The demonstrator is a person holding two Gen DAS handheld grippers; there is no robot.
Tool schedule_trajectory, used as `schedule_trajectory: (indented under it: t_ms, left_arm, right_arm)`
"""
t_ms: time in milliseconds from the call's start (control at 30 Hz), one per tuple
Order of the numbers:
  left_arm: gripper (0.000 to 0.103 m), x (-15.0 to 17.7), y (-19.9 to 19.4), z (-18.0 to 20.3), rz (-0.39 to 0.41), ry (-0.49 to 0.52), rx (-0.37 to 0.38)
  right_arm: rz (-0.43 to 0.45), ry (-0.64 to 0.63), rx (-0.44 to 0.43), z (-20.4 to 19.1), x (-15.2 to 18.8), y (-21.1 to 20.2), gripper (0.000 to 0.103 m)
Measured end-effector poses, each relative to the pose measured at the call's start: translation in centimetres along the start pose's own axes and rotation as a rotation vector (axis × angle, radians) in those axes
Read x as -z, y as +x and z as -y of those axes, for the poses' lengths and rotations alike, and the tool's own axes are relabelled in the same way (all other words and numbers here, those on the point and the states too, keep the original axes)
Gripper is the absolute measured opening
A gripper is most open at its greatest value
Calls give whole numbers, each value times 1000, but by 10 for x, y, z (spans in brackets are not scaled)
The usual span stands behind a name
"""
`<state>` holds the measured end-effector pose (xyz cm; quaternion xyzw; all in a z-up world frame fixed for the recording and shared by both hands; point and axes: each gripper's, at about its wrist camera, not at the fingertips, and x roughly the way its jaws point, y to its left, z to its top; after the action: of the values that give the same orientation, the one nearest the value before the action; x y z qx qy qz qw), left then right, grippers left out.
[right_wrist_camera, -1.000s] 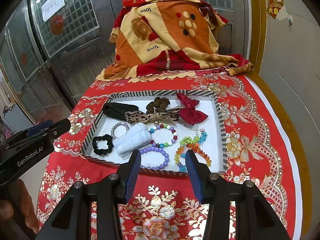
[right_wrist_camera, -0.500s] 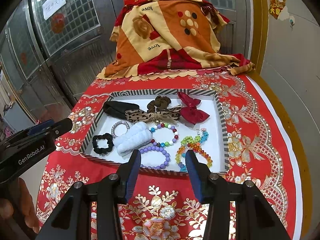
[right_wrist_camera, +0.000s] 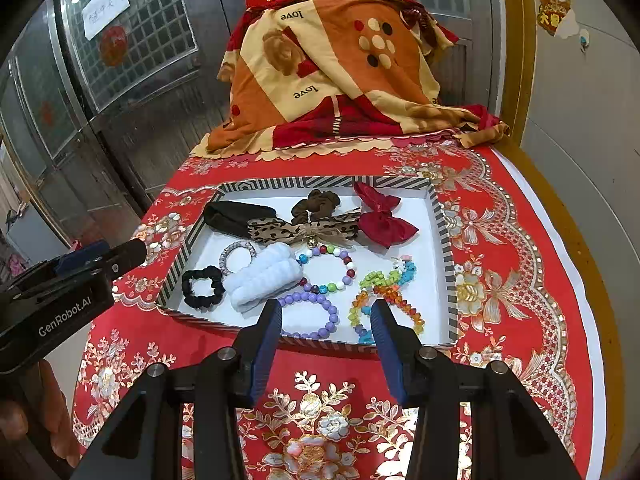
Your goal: Organize jewelry
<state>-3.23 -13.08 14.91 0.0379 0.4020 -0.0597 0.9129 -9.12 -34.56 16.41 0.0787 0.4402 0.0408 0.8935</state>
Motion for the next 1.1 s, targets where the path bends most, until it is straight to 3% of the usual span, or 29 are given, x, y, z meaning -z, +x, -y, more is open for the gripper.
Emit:
schedule_trajectory:
  t_ms: [1100]
  left_arm:
    - [50, 3, 5, 7, 1, 26, 19]
  right_arm:
    - [-22, -6, -13, -3, 0, 8, 44]
